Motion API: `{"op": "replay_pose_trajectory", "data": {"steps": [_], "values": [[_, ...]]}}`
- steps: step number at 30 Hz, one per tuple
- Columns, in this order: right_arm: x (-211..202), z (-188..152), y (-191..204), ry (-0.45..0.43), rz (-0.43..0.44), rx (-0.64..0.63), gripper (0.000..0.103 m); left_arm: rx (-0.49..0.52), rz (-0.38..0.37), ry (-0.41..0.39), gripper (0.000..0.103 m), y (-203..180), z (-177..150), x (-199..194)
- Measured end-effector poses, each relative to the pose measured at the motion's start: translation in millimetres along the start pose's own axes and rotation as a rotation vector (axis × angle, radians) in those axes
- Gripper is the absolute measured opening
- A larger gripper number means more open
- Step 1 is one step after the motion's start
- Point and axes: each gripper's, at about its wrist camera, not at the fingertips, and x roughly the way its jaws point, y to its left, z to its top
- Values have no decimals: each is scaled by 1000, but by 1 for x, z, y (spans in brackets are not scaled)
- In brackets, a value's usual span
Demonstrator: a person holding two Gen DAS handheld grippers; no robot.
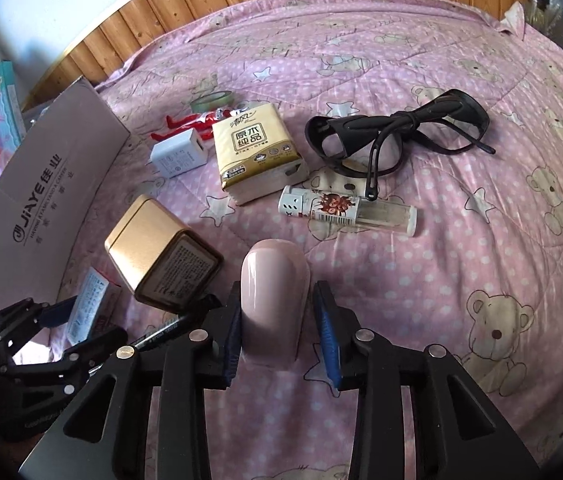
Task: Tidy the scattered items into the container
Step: 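Lift the staples box with the left tool while the right tool lifts the stapler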
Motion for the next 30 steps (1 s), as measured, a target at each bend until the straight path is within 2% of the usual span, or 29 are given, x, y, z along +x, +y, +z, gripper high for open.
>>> {"op": "replay_pose_trajectory", "data": {"steps": [1,3,11,30], "values": [[-1,1,-1,4,-4,8,27,9,3,-4,39,-1,0,-2],[-7,1,-3,10,12,31,27,-22,-42,8,38,2,1,-7],[-45,-15,-3,-36,29,54,27,-60,-127,-37,38,-9,10,-40],[-95,-50,27,-93,79,10,27,-47,-54,-109,38,-30,-7,-105]]}}
